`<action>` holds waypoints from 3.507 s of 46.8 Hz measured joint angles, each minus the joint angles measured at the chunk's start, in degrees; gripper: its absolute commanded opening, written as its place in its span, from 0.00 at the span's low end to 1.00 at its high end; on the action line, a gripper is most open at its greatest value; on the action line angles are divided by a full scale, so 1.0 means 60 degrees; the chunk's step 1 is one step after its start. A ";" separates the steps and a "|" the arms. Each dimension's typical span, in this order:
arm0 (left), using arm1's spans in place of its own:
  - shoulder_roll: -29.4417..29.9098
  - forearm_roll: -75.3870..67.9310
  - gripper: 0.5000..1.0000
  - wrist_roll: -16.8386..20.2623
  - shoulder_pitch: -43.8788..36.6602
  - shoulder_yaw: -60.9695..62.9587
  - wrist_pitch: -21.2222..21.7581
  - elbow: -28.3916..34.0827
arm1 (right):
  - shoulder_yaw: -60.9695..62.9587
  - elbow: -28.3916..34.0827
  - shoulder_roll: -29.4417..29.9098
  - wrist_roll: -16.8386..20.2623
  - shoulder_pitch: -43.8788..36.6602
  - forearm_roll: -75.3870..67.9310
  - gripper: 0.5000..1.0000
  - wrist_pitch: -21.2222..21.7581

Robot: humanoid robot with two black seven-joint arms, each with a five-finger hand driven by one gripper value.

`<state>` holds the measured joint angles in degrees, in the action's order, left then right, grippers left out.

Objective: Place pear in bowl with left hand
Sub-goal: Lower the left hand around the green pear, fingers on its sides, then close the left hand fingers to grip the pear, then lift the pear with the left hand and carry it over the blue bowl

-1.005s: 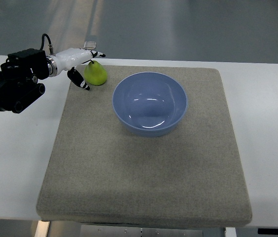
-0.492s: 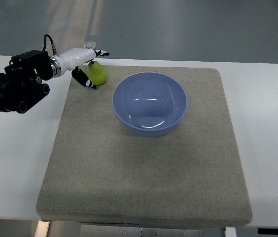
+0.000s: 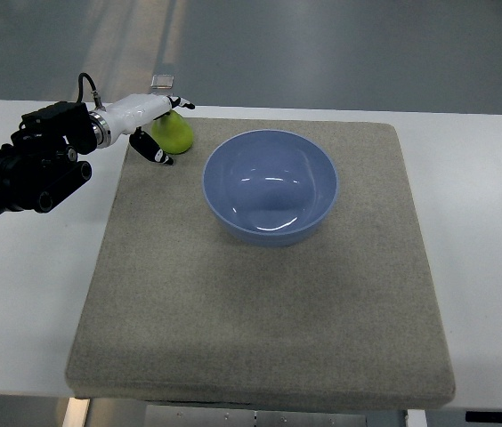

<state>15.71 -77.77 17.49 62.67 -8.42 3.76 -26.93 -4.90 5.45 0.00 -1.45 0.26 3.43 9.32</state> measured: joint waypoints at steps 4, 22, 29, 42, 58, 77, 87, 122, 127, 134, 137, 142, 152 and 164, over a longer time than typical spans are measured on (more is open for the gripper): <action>-0.0024 0.0004 0.58 0.0000 0.0000 -0.0002 0.0002 0.0001 | 0.0003 0.0000 0.0000 -0.0001 0.0000 0.0000 0.85 0.0000; -0.0040 0.0070 0.00 -0.0024 -0.0011 -0.0005 0.0006 0.0019 | -0.0003 0.0000 0.0000 -0.0005 0.0001 0.0000 0.85 0.0000; -0.0040 0.0071 0.00 -0.0028 -0.0012 0.0011 -0.0011 0.0028 | 0.0001 0.0000 0.0000 -0.0005 0.0001 0.0000 0.85 0.0000; -0.0027 0.0084 0.00 -0.0069 -0.0007 0.0023 -0.0110 0.0021 | 0.0001 0.0000 0.0000 -0.0005 0.0001 0.0000 0.85 0.0000; 0.0021 0.0518 0.00 -0.0079 0.0023 -0.0021 -0.0124 -0.0045 | 0.0005 0.0000 0.0000 -0.0004 0.0000 0.0000 0.85 0.0000; 0.0065 0.0690 0.00 -0.0072 0.0439 -0.0287 -0.0118 -0.0159 | -0.0004 -0.0001 0.0000 -0.0006 0.0001 0.0000 0.85 0.0000; 0.0116 0.0762 0.00 -0.0072 0.0733 -0.0295 -0.0129 -0.0817 | 0.0003 0.0000 0.0000 -0.0006 0.0001 0.0000 0.85 0.0000; 0.1391 0.0672 0.00 0.0038 0.1814 -0.0246 -0.0888 -0.3763 | -0.0001 0.0000 0.0000 -0.0005 0.0001 0.0000 0.85 0.0000; 0.1569 0.0663 0.00 0.0086 0.1987 -0.0212 -0.1190 -0.4195 | -0.0001 0.0000 0.0000 -0.0006 0.0000 0.0000 0.85 0.0000; 0.1627 0.0597 0.00 0.0113 0.2164 -0.0153 -0.1565 -0.4788 | -0.0001 0.0000 0.0000 -0.0005 -0.0002 0.0000 0.85 0.0000; 0.1628 0.0529 0.00 0.0120 0.2193 -0.0124 -0.1685 -0.5037 | -0.0002 0.0000 0.0000 -0.0005 0.0002 0.0000 0.85 0.0000; 0.1631 0.0329 0.00 0.0120 0.2198 -0.0100 -0.1973 -0.5372 | 0.0001 0.0000 0.0000 -0.0004 0.0001 0.0000 0.85 0.0000; 0.1621 -0.0313 0.00 0.0117 0.2197 -0.0091 -0.2589 -0.5749 | 0.0001 0.0000 0.0000 -0.0002 0.0001 0.0000 0.85 0.0000; 0.1568 -0.1033 0.00 0.0116 0.2201 -0.0090 -0.2795 -0.6215 | 0.0003 0.0000 0.0000 -0.0007 0.0000 0.0000 0.85 0.0000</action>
<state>25.11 -83.97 18.19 75.87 -8.96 -13.01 -64.22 -4.88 5.45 0.00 -1.50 0.26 3.43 9.32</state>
